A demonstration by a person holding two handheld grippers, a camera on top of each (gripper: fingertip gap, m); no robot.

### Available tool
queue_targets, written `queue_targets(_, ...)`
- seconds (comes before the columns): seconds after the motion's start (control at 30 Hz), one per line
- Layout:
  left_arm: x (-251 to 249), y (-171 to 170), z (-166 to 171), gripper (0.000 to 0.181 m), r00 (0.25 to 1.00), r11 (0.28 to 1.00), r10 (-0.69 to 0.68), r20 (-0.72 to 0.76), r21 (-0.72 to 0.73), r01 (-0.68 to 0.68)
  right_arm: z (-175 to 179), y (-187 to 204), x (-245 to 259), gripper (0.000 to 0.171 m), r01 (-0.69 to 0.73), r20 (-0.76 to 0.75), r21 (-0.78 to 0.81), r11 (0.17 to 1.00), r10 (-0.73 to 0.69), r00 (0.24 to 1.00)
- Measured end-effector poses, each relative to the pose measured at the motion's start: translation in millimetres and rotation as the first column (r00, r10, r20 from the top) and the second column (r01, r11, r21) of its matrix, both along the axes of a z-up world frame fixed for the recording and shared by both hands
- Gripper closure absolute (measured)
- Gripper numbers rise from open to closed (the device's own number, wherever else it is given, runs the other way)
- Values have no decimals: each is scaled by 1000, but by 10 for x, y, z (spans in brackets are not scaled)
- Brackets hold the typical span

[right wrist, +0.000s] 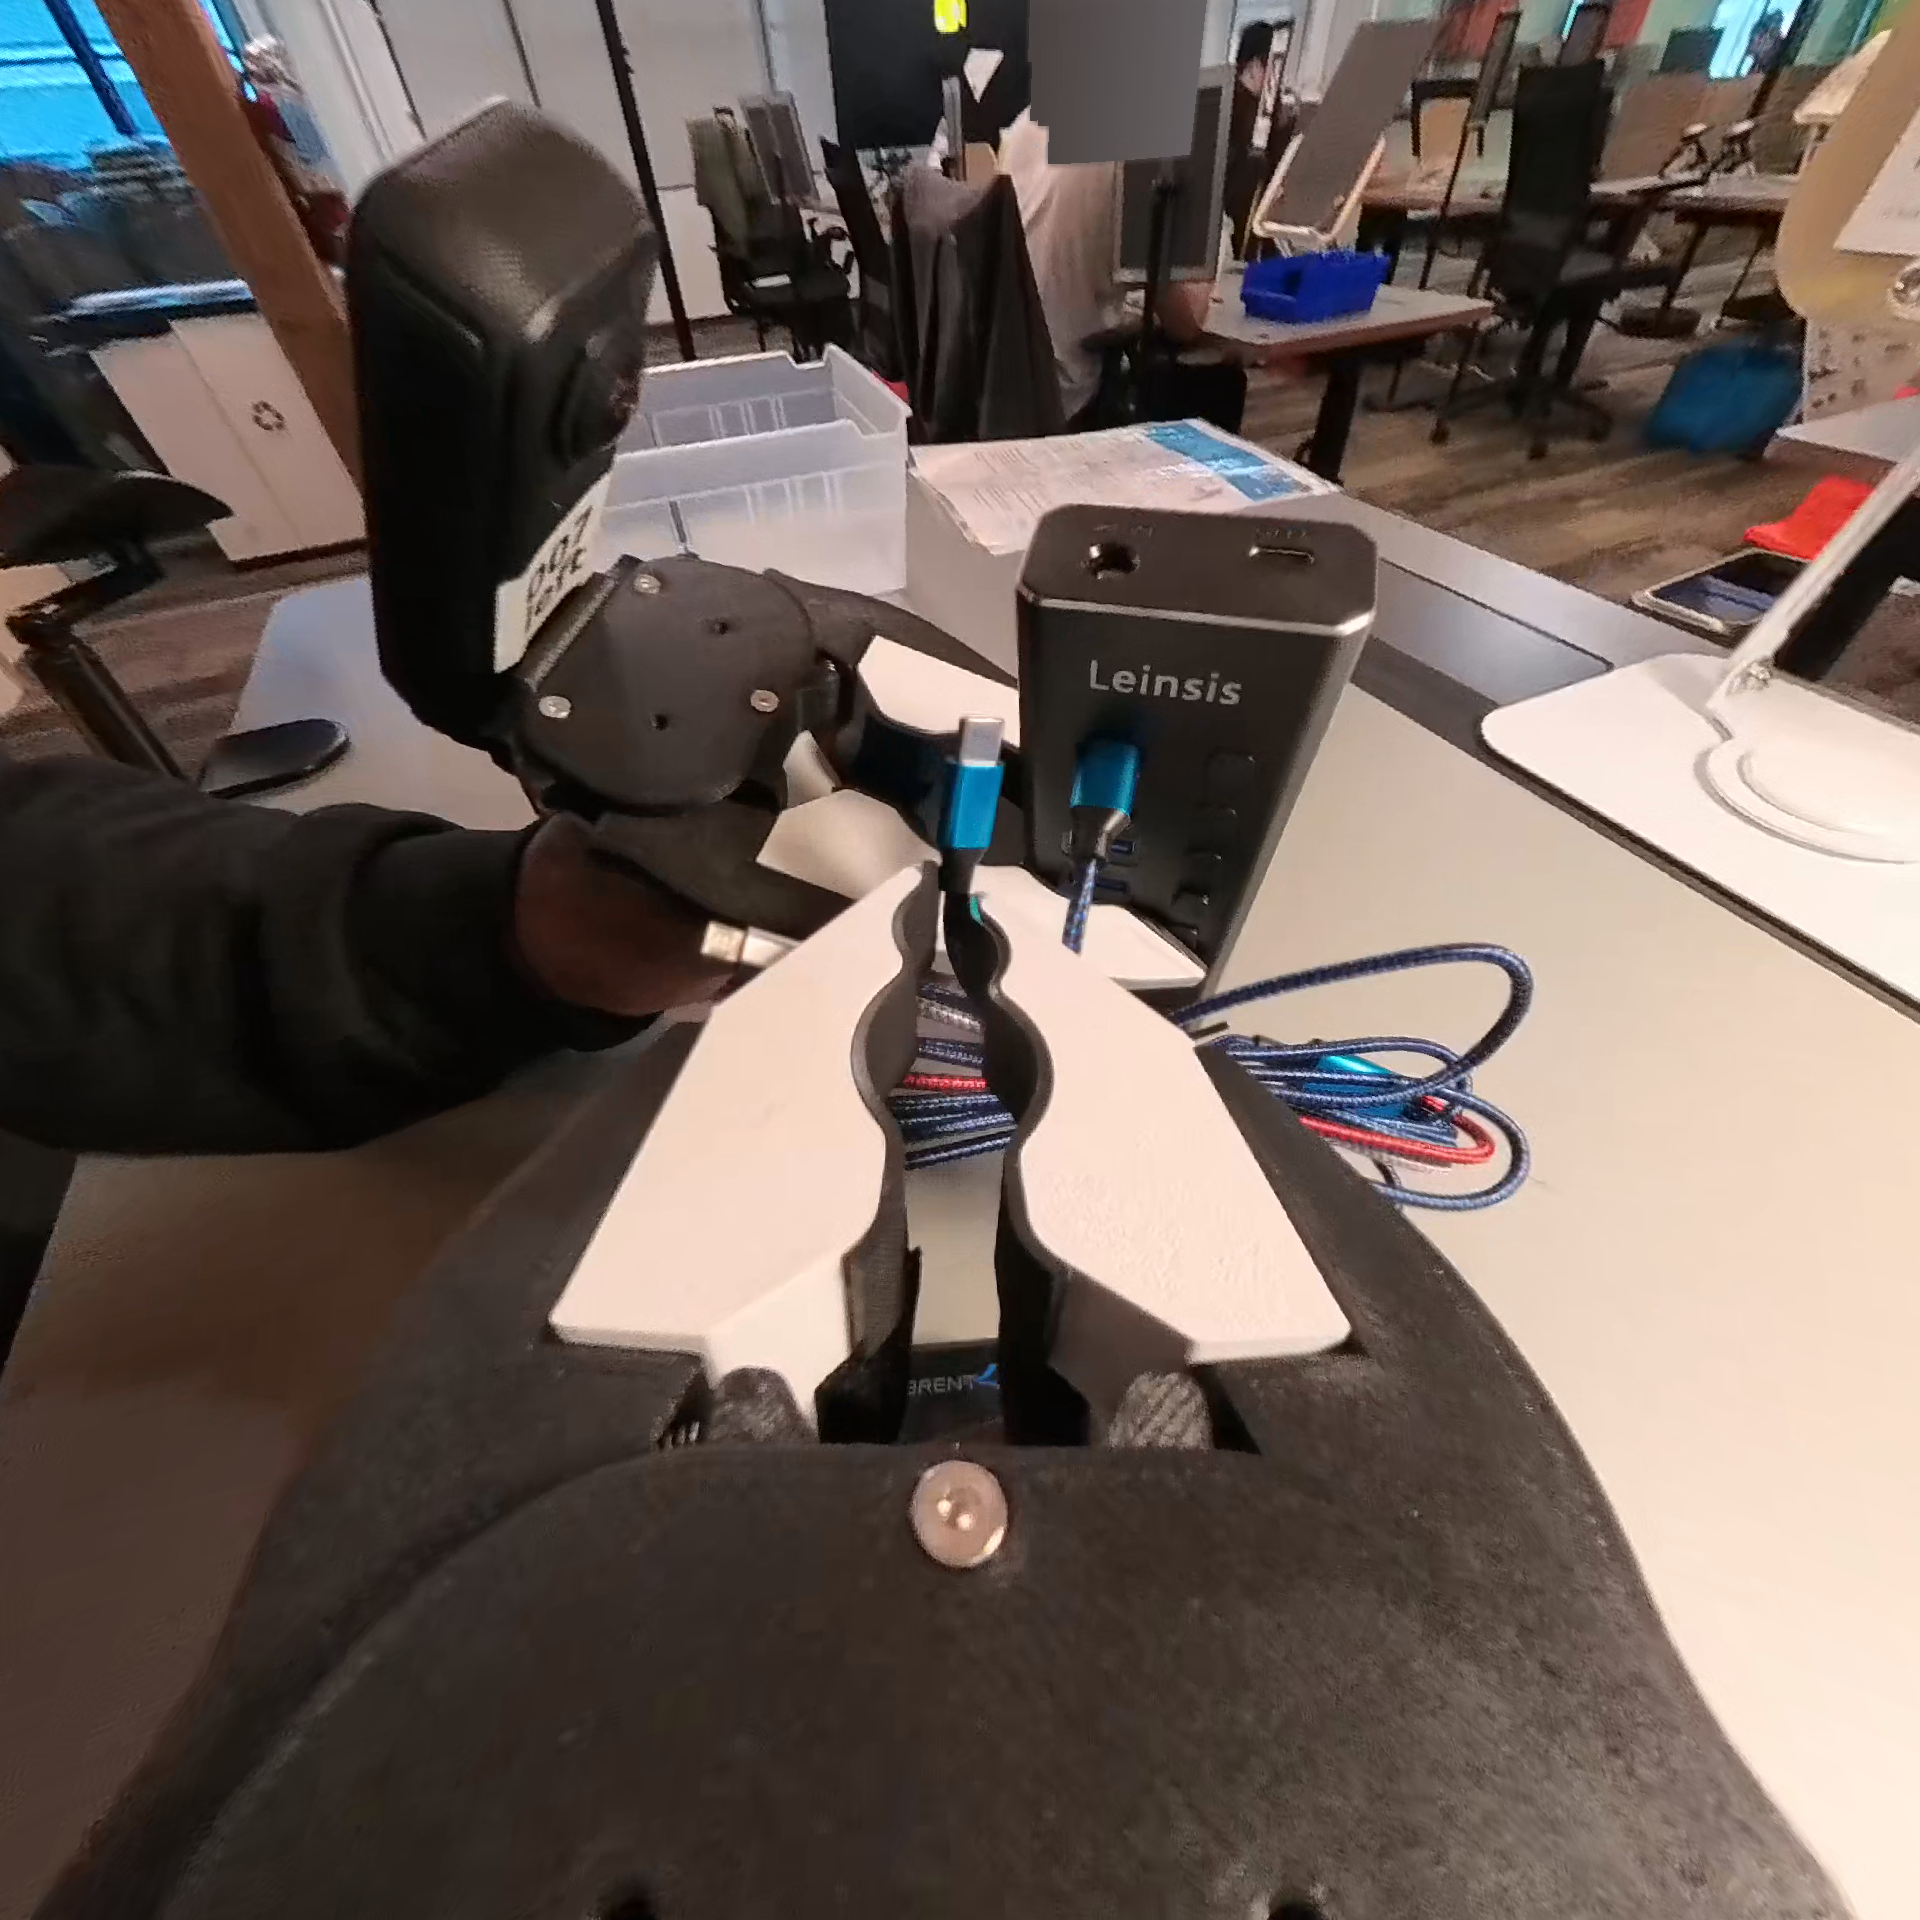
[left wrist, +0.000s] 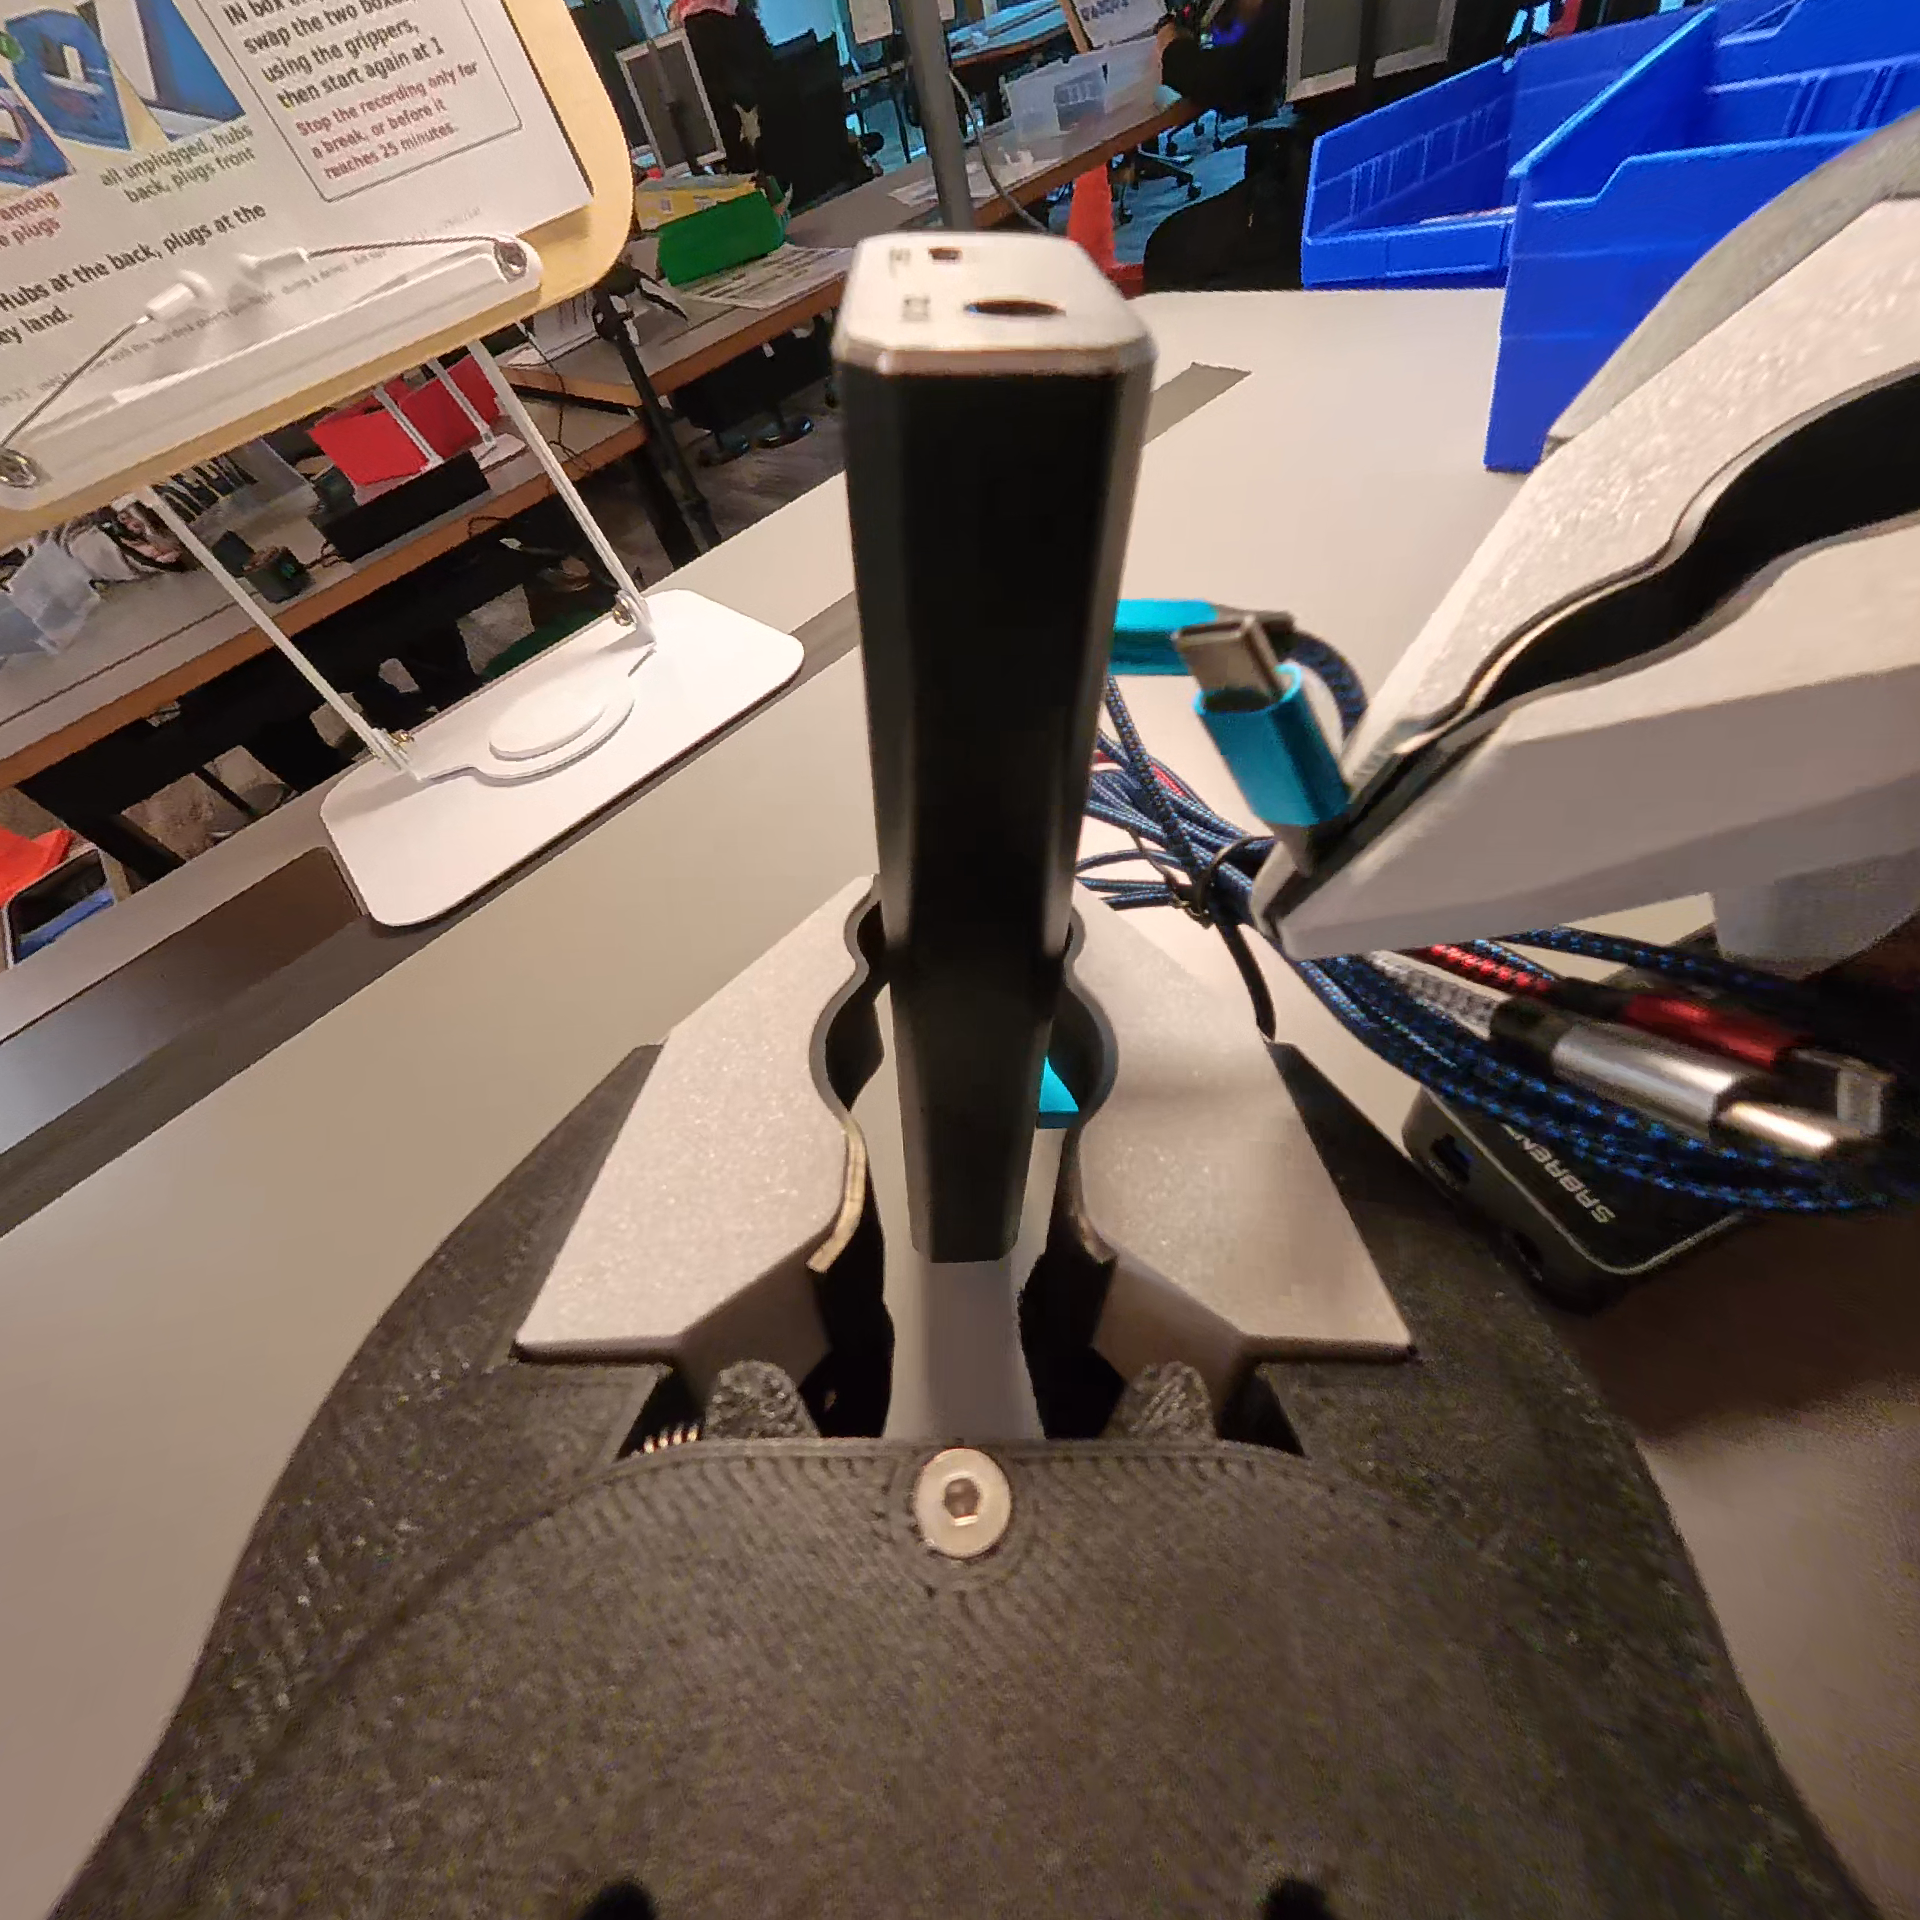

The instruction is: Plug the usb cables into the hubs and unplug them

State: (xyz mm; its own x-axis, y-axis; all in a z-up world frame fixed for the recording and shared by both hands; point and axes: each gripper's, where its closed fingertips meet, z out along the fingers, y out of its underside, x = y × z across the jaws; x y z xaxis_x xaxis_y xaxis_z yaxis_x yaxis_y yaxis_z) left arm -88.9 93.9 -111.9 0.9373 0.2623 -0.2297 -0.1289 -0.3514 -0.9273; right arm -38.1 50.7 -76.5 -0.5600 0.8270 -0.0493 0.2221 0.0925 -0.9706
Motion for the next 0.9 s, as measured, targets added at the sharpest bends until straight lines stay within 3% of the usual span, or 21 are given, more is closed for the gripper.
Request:
queue_targets(0.37,-17,-12,43,151,998,999,43,-40,1,-43,-116,100,-57,169,136,51,108,985,-143,988)
queue_targets(0.63,-46,-5,-83,151,996,997,69,49,-39,-67,-205,219,-145,169,249,15,242,938,-260,966)
queue_targets(0.9,-52,-10,-124,151,995,994,84,47,-78,-81,-279,228,-159,170,195,73,321,927,-229,971)
